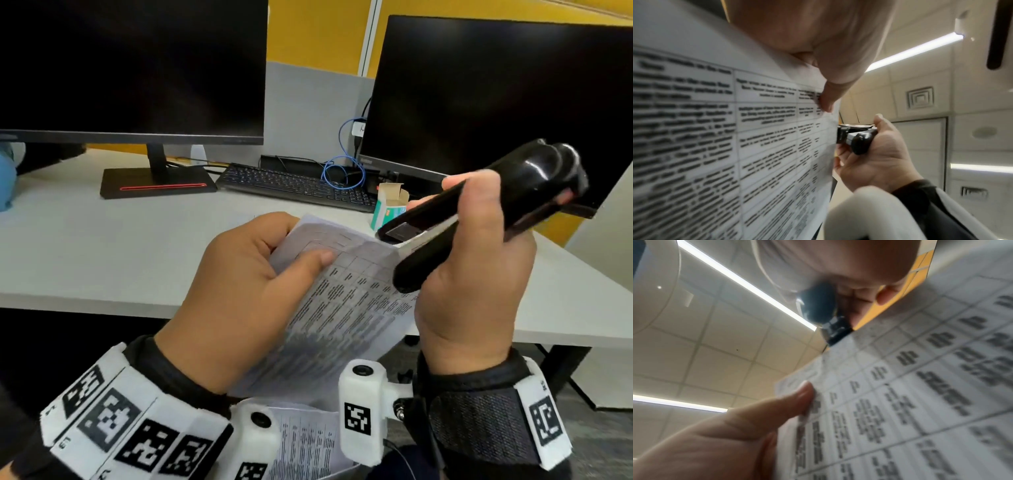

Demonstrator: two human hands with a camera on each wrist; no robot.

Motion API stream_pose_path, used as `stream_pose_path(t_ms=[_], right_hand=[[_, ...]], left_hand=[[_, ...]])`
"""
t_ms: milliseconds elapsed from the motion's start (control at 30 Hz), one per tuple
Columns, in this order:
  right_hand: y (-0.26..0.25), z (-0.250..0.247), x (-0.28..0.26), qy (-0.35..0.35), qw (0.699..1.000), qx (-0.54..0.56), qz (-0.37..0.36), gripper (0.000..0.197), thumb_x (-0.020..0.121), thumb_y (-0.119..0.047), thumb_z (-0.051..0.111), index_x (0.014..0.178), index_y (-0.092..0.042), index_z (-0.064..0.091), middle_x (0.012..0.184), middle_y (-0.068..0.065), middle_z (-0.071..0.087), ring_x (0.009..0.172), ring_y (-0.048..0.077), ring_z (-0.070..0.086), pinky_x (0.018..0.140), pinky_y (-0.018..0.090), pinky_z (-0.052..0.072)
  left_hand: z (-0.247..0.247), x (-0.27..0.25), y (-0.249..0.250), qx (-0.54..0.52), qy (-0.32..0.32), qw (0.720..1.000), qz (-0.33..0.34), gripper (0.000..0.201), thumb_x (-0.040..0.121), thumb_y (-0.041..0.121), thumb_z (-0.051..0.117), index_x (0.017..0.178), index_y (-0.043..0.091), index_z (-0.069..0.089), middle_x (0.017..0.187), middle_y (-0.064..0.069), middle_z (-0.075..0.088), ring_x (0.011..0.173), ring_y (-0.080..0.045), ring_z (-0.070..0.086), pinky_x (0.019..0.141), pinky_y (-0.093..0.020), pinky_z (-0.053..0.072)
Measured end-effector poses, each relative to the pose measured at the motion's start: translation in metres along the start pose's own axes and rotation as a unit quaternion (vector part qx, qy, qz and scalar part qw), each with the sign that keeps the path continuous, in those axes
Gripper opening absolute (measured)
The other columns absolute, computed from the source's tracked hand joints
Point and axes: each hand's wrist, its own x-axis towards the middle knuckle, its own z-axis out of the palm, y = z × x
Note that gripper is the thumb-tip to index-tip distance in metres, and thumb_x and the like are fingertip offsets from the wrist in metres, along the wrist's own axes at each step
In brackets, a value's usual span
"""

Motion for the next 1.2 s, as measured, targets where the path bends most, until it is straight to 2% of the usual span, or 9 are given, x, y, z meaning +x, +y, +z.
stream_pose_path(t_ms=[67,233,433,600,667,800,967,1067,1200], right_hand=[[-0.001,0.003,0.002,-0.016,1.0,0.006,0.018,0.035,0.079,-0.054,0.055,0.091,-0.021,0.059,0.083,-0.009,0.063,0.083,0.009,0.064,0.079,0.031,0.054],[-0.002,0.011,0.003,-0.034,0.998,-0.043,0.042,0.03,0.087,-0.051,0.055,0.072,-0.024,0.051,0.063,-0.012,0.05,0.066,0.006,0.052,0.065,0.023,0.044],[-0.005,0.013,0.005,-0.046,0.998,-0.038,0.035,0.033,0.088,-0.049,0.053,0.068,-0.023,0.048,0.06,-0.009,0.046,0.061,0.01,0.051,0.062,0.028,0.043],[-0.004,0.012,0.005,-0.049,0.998,-0.025,0.023,0.031,0.089,-0.046,0.054,0.066,-0.026,0.049,0.057,-0.011,0.046,0.058,0.006,0.05,0.059,0.022,0.042],[-0.004,0.012,0.004,-0.054,0.998,-0.023,0.013,0.033,0.09,-0.044,0.054,0.066,-0.023,0.046,0.054,-0.012,0.043,0.055,0.004,0.047,0.056,0.018,0.04],[-0.002,0.015,-0.001,-0.062,0.998,-0.03,-0.008,0.031,0.089,-0.04,0.056,0.068,-0.021,0.046,0.051,-0.013,0.042,0.052,0.001,0.045,0.053,0.014,0.039],[-0.002,0.017,-0.005,-0.067,0.998,-0.016,0.004,0.031,0.085,-0.045,0.06,0.069,-0.022,0.046,0.051,-0.015,0.044,0.052,0.003,0.047,0.053,0.014,0.039],[-0.002,0.017,-0.006,-0.072,0.997,-0.021,-0.014,0.035,0.079,-0.053,0.06,0.071,-0.02,0.051,0.059,-0.01,0.047,0.059,0.013,0.055,0.057,0.021,0.044],[-0.004,0.016,-0.006,-0.091,0.995,-0.028,-0.023,0.039,0.08,-0.054,0.058,0.066,-0.019,0.048,0.062,-0.005,0.043,0.058,0.013,0.048,0.057,0.023,0.041]], left_hand=[[0.001,0.002,0.002,-0.011,0.005,0.999,-0.043,0.005,0.083,0.021,0.072,0.087,0.024,0.072,0.079,0.003,0.075,0.075,-0.018,0.073,0.068,-0.05,0.06],[0.008,-0.004,0.011,-0.044,-0.005,0.995,-0.087,0.003,0.084,0.019,0.071,0.084,0.022,0.073,0.077,0.004,0.076,0.071,-0.016,0.073,0.067,-0.048,0.061],[0.012,-0.006,0.012,-0.057,-0.009,0.993,-0.099,0.005,0.084,0.016,0.072,0.085,0.021,0.073,0.08,0.002,0.076,0.076,-0.018,0.074,0.072,-0.049,0.061],[0.012,-0.006,0.012,-0.06,-0.019,0.993,-0.103,0.011,0.079,0.025,0.076,0.089,0.027,0.072,0.082,0.002,0.077,0.079,-0.021,0.074,0.075,-0.05,0.06],[0.01,-0.006,0.015,-0.05,-0.047,0.993,-0.093,0.018,0.073,0.03,0.077,0.09,0.028,0.071,0.082,0.004,0.076,0.077,-0.018,0.073,0.072,-0.043,0.061],[0.006,-0.002,0.027,0.046,-0.1,0.992,-0.069,0.036,0.056,0.04,0.086,0.087,0.038,0.068,0.081,0.022,0.071,0.074,0.004,0.066,0.063,-0.01,0.05],[0.005,-0.002,0.034,0.109,-0.082,0.99,-0.043,0.031,0.05,0.047,0.078,0.078,0.035,0.069,0.073,0.024,0.067,0.069,0.004,0.062,0.056,-0.008,0.042],[0.007,-0.007,0.034,0.115,-0.078,0.99,-0.027,0.029,0.057,0.048,0.082,0.078,0.035,0.068,0.072,0.021,0.067,0.067,0.001,0.062,0.055,-0.01,0.042],[0.008,-0.007,0.033,0.108,-0.077,0.991,-0.022,0.026,0.059,0.047,0.082,0.075,0.032,0.067,0.068,0.015,0.066,0.063,-0.002,0.06,0.052,-0.009,0.041]])
